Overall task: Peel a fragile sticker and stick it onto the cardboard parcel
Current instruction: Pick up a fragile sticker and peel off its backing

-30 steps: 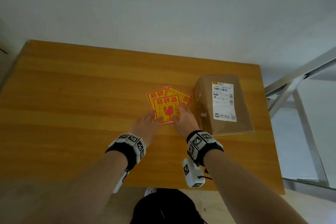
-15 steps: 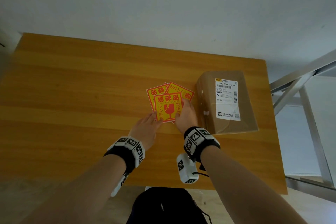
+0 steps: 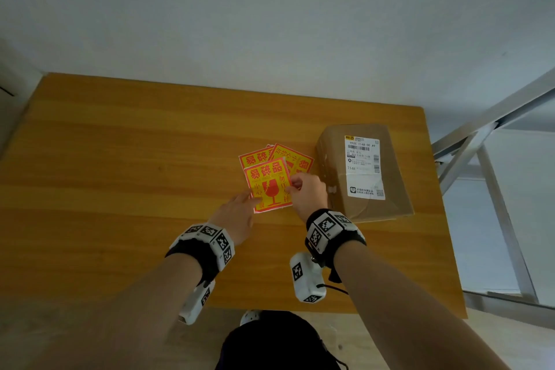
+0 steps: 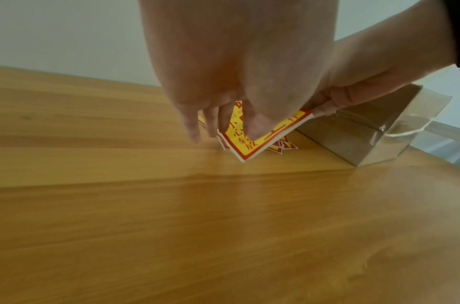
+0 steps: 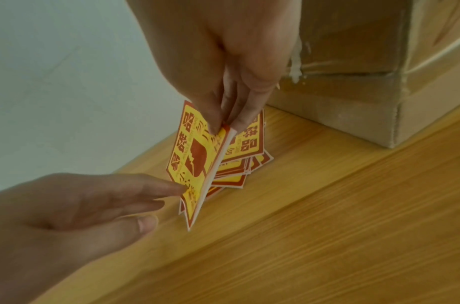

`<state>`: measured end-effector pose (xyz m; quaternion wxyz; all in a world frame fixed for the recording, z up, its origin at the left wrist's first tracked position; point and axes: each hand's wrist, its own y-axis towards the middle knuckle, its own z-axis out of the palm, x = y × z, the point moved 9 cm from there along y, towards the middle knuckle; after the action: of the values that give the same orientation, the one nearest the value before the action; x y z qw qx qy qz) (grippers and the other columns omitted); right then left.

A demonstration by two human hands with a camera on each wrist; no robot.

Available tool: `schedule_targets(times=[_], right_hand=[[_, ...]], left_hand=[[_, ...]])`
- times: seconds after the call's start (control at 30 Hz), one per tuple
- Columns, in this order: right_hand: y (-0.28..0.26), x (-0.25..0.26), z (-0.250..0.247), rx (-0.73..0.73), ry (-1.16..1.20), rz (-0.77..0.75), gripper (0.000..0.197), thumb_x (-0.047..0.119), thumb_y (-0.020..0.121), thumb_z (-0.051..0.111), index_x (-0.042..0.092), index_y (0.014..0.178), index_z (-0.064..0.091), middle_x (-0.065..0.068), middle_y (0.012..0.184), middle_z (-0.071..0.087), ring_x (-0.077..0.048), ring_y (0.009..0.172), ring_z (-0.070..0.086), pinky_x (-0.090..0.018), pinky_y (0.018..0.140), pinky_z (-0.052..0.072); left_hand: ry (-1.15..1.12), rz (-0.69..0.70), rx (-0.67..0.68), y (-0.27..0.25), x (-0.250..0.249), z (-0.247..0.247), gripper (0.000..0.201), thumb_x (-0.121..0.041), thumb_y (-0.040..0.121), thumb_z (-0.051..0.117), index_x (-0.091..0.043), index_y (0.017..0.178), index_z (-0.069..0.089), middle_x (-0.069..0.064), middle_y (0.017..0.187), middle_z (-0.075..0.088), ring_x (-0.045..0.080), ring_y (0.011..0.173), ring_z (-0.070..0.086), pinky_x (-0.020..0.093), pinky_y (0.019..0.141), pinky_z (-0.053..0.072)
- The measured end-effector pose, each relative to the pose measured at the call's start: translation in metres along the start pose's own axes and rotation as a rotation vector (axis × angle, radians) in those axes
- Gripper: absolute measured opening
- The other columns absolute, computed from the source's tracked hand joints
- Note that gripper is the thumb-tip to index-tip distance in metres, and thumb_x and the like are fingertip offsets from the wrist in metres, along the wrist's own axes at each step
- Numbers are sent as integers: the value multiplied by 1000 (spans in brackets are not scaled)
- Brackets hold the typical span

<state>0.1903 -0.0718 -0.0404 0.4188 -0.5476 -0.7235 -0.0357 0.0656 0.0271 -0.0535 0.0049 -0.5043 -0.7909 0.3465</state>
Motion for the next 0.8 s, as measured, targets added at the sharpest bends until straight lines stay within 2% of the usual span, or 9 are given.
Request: schedule_targets(times=[0.17, 0.3, 0.43, 0.53, 0.6, 0.7, 0.8], right_hand=[[-8, 8, -14, -3, 33, -37, 20, 12, 87, 62, 9, 106, 70, -10, 107, 71, -25, 101, 64, -37, 89, 54], [-17, 17, -26, 19, 39, -88, 18, 12, 87, 63, 8, 103, 70, -10, 105, 71, -23, 99, 64, -32, 87, 51], [-22, 27, -37, 52, 48, -135, 16, 9, 87, 61, 9, 101, 70, -9, 104, 70, -24, 99, 63, -36, 88, 52], [-23, 37, -46, 69, 15, -182, 16, 10, 87, 60, 9, 100, 70, -9, 103, 70, -19, 89, 60, -29, 77, 48], [-24, 44, -53, 70, 1, -208, 17, 10, 87, 60, 8, 101, 70, -8, 102, 70, -15, 85, 57, -28, 77, 47], [-24, 54, -61, 76, -11, -235, 18, 10, 88, 59, 9, 102, 70, -9, 103, 70, -14, 85, 58, -26, 76, 48], [-25, 61, -68, 76, -12, -258, 19, 10, 88, 58, 9, 104, 69, -9, 105, 70, -16, 89, 61, -26, 76, 48]], left_hand=[[-45, -37, -138, -5, 2, -38, 56, -13, 97, 41, -24, 149, 24, 3, 160, 19, 27, 141, 35, 41, 107, 42], [-63, -18, -236, -11, -7, -72, 57, -15, 95, 46, -18, 148, 24, 8, 152, 36, 29, 127, 50, 42, 97, 48], [-102, 18, -277, -21, -27, -101, 51, -22, 96, 49, -16, 144, 35, 6, 140, 52, 25, 123, 54, 36, 94, 45], [-215, 38, -306, -26, -36, -120, 42, -26, 92, 56, -13, 132, 54, 6, 129, 62, 22, 117, 59, 30, 92, 44], [-282, 29, -327, -29, -38, -132, 35, -27, 89, 61, -12, 121, 63, 7, 119, 68, 20, 107, 64, 27, 85, 47], [-372, 22, -314, -33, -41, -142, 31, -25, 88, 63, -11, 115, 66, 9, 112, 71, 20, 98, 66, 24, 77, 49], [-369, 31, -305, -37, -47, -148, 30, -21, 89, 62, -8, 115, 67, 11, 114, 70, 21, 102, 66, 23, 79, 47]])
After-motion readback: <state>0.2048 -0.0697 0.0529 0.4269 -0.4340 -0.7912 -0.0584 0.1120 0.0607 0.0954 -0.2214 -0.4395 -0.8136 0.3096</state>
